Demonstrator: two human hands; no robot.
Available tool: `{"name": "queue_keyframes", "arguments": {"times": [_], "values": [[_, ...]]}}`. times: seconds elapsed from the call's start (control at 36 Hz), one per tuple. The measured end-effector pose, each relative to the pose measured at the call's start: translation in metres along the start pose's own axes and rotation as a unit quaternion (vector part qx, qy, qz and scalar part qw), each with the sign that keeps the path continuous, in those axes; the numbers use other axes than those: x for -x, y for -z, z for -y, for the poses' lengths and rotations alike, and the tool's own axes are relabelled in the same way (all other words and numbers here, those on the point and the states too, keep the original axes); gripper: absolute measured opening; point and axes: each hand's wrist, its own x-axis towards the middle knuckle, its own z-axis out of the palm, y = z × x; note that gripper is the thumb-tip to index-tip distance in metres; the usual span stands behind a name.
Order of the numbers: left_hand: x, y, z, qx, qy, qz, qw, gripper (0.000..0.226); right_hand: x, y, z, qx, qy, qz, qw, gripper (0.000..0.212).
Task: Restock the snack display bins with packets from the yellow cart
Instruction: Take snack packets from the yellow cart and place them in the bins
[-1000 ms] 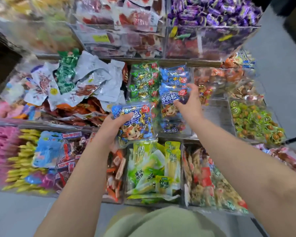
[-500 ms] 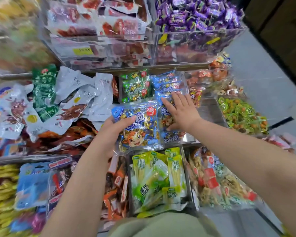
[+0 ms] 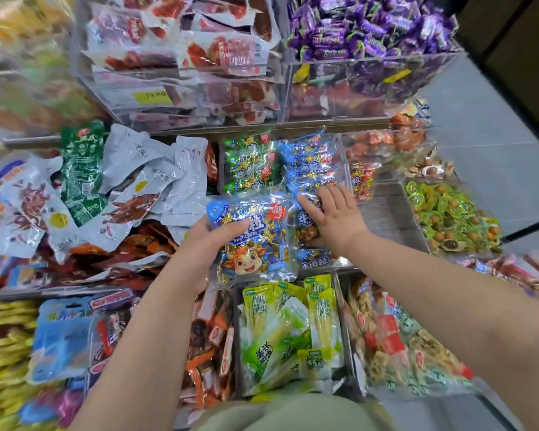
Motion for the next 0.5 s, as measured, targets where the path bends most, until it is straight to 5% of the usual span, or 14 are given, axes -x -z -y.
{"name": "queue_keyframes", "arguments": {"times": [0.11, 0.19, 0.28, 0.36, 0.44, 0.5], "values": [[0.004, -0.006, -0.004, 0.002, -0.009, 0.021, 1.0, 0.059, -0.001, 0.01, 0.002, -0.071, -0.012, 0.012, 0.997, 0.099], [0.006, -0.01, -0.004, 0.008, -0.018, 0.011, 1.0, 0.055, 0.011, 0.023, 0.002, -0.229, -0.031, -0.075, 0.97, 0.09], [0.007, -0.014, -0.002, 0.015, -0.015, 0.002, 1.0, 0.051, 0.024, 0.045, 0.006, -0.436, -0.068, -0.184, 0.878, 0.06], [0.009, -0.023, 0.001, -0.007, -0.014, -0.008, 1.0, 0.046, 0.039, 0.072, 0.011, -0.569, -0.026, -0.167, 0.805, 0.042], [0.011, -0.034, 0.002, -0.028, -0.025, -0.027, 0.999, 0.03, 0.055, 0.09, 0.016, -0.549, 0.047, -0.135, 0.823, 0.059], [0.013, -0.042, 0.002, -0.041, -0.033, -0.031, 0.998, 0.054, 0.06, 0.092, 0.018, -0.494, 0.084, -0.106, 0.859, 0.083]]}}
